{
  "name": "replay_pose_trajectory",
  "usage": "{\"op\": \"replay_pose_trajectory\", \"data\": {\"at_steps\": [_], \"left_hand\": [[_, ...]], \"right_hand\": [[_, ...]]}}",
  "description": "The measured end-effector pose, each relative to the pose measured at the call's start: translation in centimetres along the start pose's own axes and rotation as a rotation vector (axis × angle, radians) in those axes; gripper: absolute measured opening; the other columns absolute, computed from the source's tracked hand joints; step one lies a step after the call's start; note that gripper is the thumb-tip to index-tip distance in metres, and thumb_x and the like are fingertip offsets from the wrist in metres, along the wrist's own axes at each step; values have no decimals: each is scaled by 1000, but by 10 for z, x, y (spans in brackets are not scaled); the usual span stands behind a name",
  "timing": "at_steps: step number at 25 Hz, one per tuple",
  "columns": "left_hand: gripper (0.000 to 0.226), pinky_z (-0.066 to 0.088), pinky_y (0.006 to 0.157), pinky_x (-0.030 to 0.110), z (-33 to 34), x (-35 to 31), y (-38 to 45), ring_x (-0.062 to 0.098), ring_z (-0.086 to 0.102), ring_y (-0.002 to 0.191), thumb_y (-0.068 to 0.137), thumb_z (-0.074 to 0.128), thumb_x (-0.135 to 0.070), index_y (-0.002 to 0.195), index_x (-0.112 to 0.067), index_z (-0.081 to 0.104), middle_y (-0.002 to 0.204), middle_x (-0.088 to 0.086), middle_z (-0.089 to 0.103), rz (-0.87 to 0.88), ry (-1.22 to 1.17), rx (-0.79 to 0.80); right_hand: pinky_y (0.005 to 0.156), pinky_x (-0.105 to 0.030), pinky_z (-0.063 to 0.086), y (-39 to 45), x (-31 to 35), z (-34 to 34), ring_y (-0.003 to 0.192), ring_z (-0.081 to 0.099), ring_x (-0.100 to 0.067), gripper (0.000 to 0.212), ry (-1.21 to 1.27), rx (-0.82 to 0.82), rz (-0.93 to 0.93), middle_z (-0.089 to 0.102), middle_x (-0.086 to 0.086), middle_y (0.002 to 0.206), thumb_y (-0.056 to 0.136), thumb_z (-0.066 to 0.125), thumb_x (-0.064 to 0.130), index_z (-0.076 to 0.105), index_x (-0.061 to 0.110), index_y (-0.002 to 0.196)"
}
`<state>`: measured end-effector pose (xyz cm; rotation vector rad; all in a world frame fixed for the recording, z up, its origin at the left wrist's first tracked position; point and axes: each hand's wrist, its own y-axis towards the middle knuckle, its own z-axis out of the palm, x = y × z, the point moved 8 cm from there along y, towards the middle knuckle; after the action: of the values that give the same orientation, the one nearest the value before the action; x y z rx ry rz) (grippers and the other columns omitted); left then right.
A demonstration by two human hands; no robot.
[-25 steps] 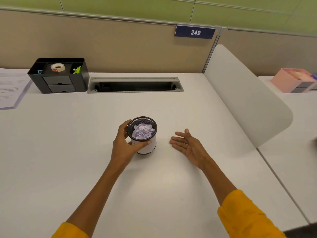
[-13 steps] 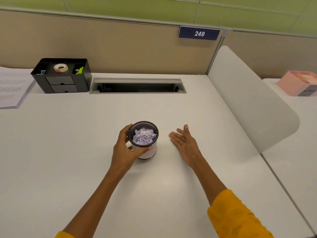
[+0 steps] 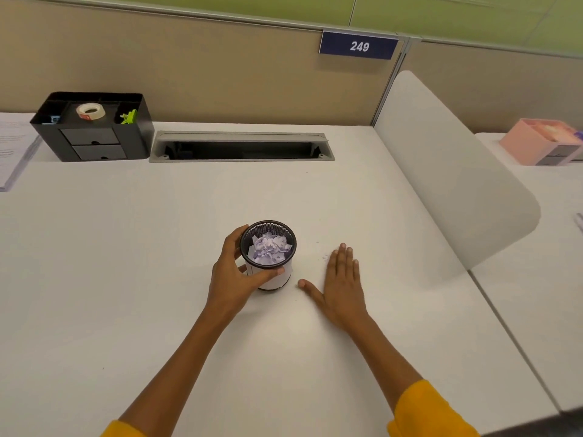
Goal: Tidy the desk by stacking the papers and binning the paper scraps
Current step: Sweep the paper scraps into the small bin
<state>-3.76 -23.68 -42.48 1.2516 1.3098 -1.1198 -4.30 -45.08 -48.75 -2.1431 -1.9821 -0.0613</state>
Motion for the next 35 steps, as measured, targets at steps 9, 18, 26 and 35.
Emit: {"op": "replay_pose_trajectory", "data": {"at_steps": [9,18,26,35], "left_hand": [[91,48,87,24,-6,-4,-1,0,52,113,50,90,-24,129,-28,45,120,-22,56,7,13,-26],[92,48,86,21,1,-7,-2,-2,52,111,48,86,-28,129,-29,44,120,-23,55,15,19,2],[91,47,85,18,5,-8,-14,-9,51,108,47,85,-31,129,-31,44,114,-33,54,25,38,34],[82,43,82,5,-1,-20,-18,-16,49,105,47,84,-36,116,-48,41,109,-40,53,57,80,43]], "right_hand": [[117,-23,1,40,9,-22,147,10,-18,56,302,-61,-170,9,-6,159,100,35,19,12,7,150],[62,-33,45,11,32,-33,92,60,-32,14,-74,-47,-265,62,-12,97,76,66,-1,61,2,88],[60,-23,33,56,23,-47,85,63,-30,25,-57,-7,-130,69,-11,93,75,49,-7,68,7,84],[59,-22,50,51,5,-87,64,59,-22,10,941,85,103,64,-7,69,64,68,-6,64,2,66]]}}
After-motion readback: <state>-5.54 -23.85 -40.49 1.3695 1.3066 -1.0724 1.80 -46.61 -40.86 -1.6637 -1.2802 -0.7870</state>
